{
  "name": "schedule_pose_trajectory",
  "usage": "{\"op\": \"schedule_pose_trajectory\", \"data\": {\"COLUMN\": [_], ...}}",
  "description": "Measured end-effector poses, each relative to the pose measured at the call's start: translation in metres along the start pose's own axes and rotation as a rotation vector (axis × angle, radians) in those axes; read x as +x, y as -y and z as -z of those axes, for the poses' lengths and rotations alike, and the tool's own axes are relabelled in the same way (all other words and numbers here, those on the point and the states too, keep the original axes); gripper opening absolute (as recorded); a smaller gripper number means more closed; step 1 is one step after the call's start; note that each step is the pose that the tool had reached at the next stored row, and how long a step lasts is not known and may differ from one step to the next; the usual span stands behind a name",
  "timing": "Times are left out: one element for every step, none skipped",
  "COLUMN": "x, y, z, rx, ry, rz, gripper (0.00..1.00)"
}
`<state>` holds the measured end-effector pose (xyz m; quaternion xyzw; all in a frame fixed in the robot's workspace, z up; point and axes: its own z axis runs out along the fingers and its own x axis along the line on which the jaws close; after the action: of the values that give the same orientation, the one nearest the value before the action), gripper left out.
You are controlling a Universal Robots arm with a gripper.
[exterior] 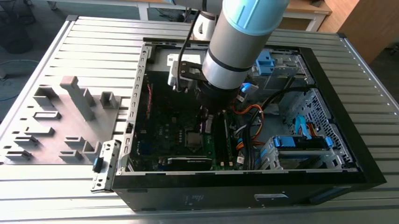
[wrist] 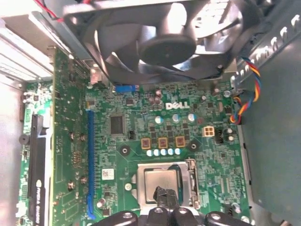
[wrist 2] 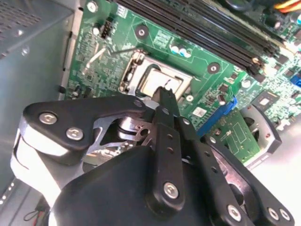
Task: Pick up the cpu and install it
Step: 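Close the cpu cover, then install the first cpu locking lever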
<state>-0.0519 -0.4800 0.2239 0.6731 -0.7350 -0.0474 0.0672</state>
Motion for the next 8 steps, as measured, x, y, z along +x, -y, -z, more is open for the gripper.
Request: {"op": "schedule_pose_trajectory", "data": {"x": [0.0007,0.0011,0.0011,0.0011,0.0011,0.0012,0.0011,0.0012], "y": [-0.0004,-0.0005,-0.0005,-0.0006,-0.0009,-0.0011,-0.0012,-0.0012], "z": [-0.0001,-0.0001,-0.0002,-0.0002,-0.0002,-0.0002,-0.0003,-0.0003], "rx": [0.0001,0.0001,0.0001,0.0001,0.0001,0.0001,0.0001,0.0001], "ry": [0.0000,0.0000,0.0001,0.0000,0.0001,0.0000,0.0001,0.0000], "rz": [0.000,0.000,0.000,0.000,0.000,0.000,0.000,0.000], "gripper": [0.11,0.11,0.11,0.11,0.11,0.11,0.11,0.11]}}
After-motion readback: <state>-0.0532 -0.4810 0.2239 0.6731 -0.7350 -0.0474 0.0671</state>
